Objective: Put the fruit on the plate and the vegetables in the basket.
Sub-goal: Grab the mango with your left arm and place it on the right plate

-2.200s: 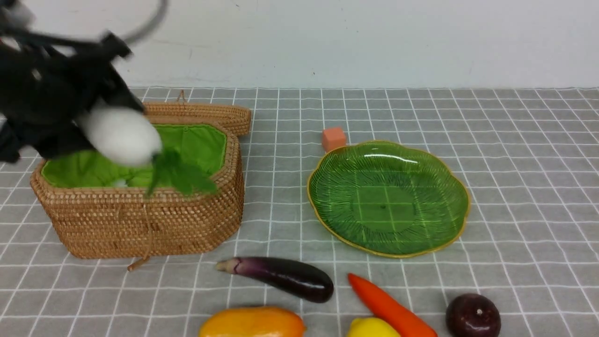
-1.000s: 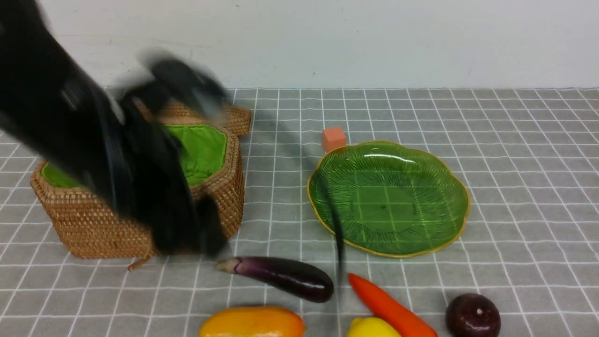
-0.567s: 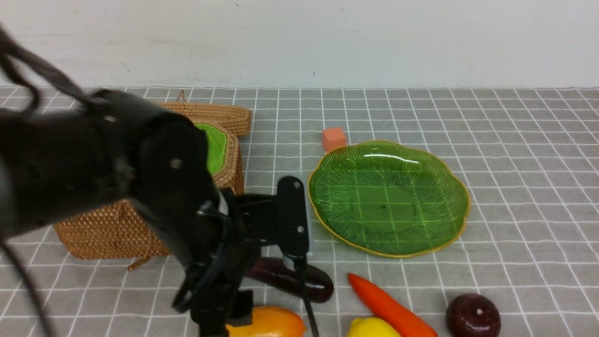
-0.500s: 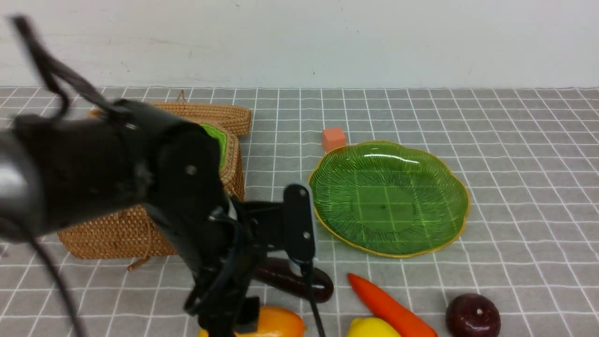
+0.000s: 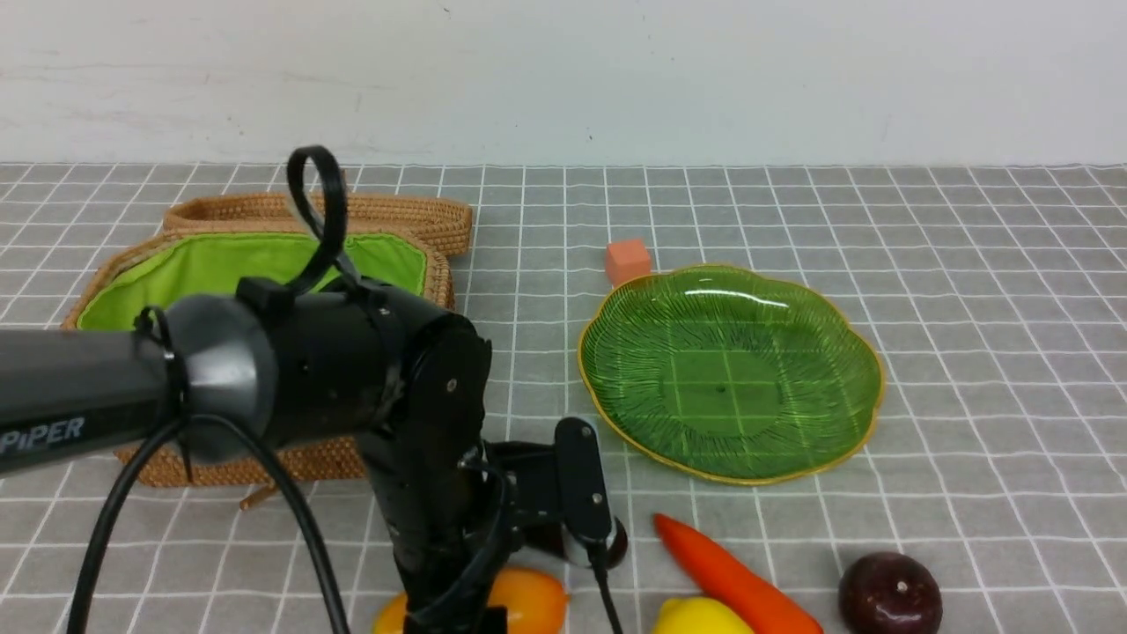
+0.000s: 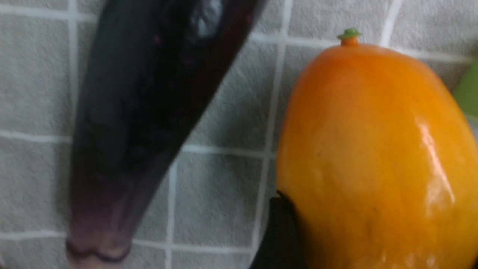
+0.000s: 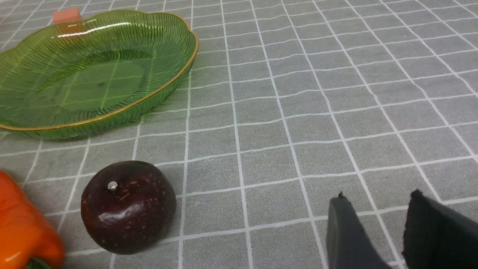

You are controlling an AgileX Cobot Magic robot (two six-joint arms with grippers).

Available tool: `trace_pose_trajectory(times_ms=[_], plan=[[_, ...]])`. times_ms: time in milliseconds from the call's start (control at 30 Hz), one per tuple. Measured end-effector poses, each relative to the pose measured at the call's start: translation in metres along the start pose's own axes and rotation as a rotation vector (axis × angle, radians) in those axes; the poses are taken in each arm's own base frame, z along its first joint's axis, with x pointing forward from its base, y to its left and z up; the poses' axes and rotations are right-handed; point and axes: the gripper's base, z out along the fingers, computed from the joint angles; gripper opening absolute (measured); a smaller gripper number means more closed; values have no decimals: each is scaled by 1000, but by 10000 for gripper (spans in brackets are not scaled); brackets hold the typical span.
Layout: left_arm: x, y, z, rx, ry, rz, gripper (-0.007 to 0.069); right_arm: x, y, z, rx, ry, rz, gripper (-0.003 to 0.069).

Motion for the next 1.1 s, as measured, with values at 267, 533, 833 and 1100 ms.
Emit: trace_pose_trajectory(times_ms=[267, 533, 833, 1100], plan=[[3, 4, -28, -1, 39, -12, 504, 0, 0, 0, 0, 0, 0, 240], [-21, 29, -86, -215, -159, -112, 504, 0, 0, 0, 0, 0, 0, 240], [-77, 80, -110, -353, -590, -475, 504, 0, 0, 0, 0, 0, 0, 240], [-117, 123, -57, -239, -560, -657, 504, 0, 0, 0, 0, 0, 0, 240]])
